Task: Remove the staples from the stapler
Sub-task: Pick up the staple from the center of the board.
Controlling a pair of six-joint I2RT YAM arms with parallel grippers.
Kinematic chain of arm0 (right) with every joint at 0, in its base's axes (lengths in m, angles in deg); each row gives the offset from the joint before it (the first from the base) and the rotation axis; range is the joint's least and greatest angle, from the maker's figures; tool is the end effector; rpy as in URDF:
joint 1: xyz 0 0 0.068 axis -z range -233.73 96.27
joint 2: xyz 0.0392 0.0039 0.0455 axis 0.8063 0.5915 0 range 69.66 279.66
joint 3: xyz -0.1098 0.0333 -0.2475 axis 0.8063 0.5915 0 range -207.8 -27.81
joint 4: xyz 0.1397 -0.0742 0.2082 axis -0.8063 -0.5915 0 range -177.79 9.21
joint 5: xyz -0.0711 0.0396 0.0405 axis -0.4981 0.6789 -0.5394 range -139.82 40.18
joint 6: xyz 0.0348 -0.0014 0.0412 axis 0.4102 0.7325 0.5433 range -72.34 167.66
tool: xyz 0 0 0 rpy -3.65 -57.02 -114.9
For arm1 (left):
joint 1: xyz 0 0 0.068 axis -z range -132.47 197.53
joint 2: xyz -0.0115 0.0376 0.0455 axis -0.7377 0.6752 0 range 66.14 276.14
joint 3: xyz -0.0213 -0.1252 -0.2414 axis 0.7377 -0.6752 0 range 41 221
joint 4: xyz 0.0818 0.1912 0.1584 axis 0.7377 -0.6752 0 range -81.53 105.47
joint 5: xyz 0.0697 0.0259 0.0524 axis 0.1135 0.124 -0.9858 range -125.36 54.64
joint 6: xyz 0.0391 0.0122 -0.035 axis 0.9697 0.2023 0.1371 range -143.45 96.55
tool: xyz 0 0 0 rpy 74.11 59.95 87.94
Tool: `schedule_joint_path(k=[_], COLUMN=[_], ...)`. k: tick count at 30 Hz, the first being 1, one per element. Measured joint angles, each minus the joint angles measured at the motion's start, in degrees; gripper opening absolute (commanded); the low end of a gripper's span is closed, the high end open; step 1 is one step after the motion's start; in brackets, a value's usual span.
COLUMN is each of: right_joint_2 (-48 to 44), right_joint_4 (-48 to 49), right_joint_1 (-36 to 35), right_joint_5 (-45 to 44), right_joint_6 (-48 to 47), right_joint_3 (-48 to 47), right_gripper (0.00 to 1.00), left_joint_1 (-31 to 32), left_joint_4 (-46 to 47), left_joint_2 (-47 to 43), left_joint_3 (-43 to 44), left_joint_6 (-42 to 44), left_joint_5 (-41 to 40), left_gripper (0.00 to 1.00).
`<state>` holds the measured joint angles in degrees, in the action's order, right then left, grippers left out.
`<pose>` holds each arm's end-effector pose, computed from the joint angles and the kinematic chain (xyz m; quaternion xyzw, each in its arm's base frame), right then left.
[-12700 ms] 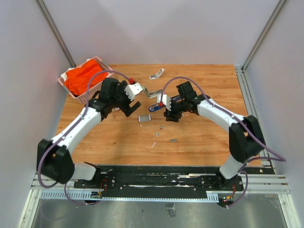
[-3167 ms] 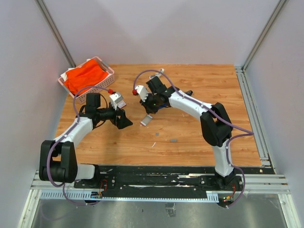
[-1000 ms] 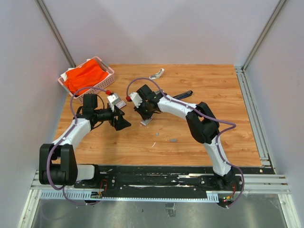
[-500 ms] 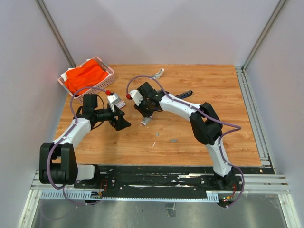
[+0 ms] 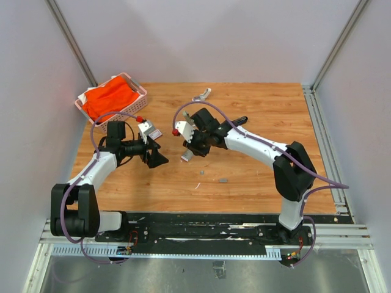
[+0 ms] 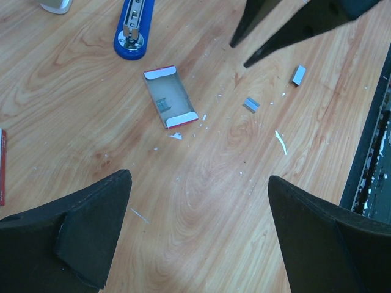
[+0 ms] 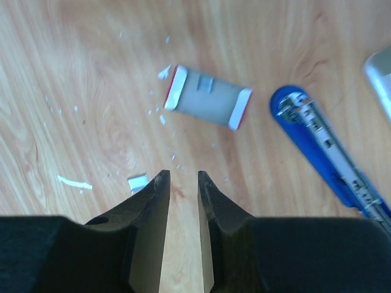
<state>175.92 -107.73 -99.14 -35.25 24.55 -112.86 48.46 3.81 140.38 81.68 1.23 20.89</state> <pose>0.2861 0.3028 0.2534 -0.5589 0.7403 0.1847 0.3247 0.2512 -0.0338 0.2156 0.3559 0.7553 -0.3574 0.4185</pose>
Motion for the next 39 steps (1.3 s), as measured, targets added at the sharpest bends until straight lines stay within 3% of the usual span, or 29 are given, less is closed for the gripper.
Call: schedule_joint_path(k=[14,39], right_joint_2=[0.0,2.1], right_joint_4=[0.1,2.0], right_joint_1=[0.2,1.1], right_joint_5=[3.8,4.4], right_joint_6=[3.7,8.0], right_joint_3=[10.1,12.4], right_gripper=[0.31,0.39], left_joint_1=[0.0,-0.1], left_joint_4=[-0.5,-0.5], left_joint_2=[-0.1,-0.5], left_joint_3=[-0.3,-0.3], left_joint_6=[0.8,1.0], left_joint_5=[-0.1,-0.2], left_gripper=[0.98,0.98])
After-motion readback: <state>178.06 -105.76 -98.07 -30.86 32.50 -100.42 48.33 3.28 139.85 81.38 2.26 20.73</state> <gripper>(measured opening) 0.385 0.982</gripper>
